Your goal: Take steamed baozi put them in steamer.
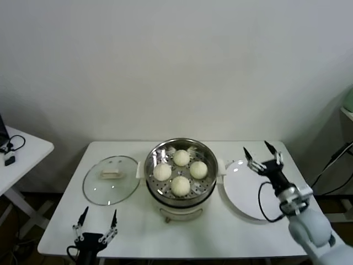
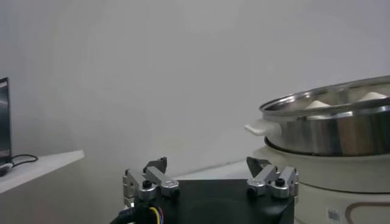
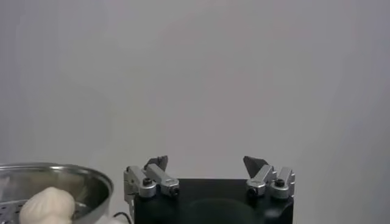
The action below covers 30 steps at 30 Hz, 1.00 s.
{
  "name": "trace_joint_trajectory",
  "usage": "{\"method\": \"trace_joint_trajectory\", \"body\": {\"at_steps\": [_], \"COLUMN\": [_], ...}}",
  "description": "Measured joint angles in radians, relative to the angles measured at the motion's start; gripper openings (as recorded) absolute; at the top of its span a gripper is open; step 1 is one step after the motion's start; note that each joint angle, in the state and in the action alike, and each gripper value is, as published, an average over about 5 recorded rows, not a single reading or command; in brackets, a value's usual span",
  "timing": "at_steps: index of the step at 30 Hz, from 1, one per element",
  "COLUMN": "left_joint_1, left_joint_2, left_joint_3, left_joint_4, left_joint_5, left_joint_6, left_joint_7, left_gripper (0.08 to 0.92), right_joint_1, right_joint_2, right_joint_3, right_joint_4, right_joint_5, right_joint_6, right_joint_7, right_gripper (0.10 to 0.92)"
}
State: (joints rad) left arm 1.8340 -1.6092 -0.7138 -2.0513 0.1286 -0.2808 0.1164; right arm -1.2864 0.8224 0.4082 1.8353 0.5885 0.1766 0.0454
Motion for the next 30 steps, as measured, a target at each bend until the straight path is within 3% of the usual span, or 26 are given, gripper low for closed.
{"method": "trace_joint_trajectory", "body": {"at_steps": [15, 30], "left_joint_1": [-0.020, -0.026], "left_joint_2": [0.000, 0.000], "left_joint_3": [0.012, 0.012], "left_joint_4": [0.004, 0.002], "left_joint_5": [-0.005, -0.006], "left_joint_6": [0.000, 0.005], "left_joint_7": [0.002, 0.004], "left_gripper": [0.823, 0.823], "right_joint_1": [-0.314, -0.378], "right_joint_2": [0.230, 0.321], "right_joint_3": [0.154, 0.187], "right_joint_4": [0.064, 0.089], "right_joint_5": [-0.055, -0.079], "right_joint_6": [0.191, 0.246], "right_joint_7": [-0.002, 0.005], "right_gripper": [0.823, 0.823]}}
